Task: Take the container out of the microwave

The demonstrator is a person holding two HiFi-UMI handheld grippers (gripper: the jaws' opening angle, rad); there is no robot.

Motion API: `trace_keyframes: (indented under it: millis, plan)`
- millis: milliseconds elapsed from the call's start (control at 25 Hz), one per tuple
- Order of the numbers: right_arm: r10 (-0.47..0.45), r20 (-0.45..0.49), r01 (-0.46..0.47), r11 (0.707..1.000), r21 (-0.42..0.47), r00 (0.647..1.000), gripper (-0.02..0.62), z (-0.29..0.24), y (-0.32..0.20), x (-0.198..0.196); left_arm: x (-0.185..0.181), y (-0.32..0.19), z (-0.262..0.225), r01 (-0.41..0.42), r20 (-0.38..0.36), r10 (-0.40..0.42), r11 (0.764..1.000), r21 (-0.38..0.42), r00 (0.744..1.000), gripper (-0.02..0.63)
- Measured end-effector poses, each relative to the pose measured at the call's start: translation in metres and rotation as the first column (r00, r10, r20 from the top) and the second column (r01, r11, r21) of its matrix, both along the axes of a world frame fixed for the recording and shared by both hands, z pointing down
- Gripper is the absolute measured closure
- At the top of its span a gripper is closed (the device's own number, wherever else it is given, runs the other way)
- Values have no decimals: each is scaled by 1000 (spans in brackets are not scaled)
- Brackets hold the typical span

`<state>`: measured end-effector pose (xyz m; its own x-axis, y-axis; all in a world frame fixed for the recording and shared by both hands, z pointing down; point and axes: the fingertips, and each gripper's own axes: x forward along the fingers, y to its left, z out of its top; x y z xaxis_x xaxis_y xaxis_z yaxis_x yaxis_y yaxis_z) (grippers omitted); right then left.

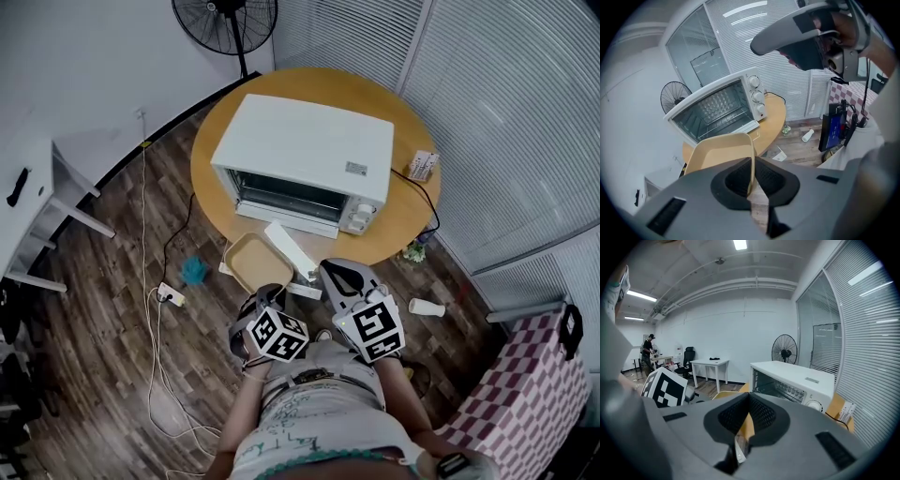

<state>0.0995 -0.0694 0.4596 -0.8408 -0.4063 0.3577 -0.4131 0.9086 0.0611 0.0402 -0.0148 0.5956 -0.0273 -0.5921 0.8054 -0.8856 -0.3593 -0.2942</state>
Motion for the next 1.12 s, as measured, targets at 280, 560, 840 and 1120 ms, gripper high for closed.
trace_keyframes:
  millis: [280,560,840,1120]
  plan:
    - [-6,-6,6,1000,3,1000,601,-3,1,-5,-4,0,-2,-10,4,10,1000,2,1000,575]
    - [-13,-3,13,1000,11,1000,601,-9,4,-11,-7,1,-3,-14,6,14,1000,0,1000,575]
    - [-22,-13,23,1000,12,1000,601,-8,6,-18,-9,3,-1,-12,-5,12,1000,-2,1000,575]
    - [-28,-29,28,1000,10,999,601,-6,9,-23,-13,7,0,-9,-13,9,1000,-4,1000,575]
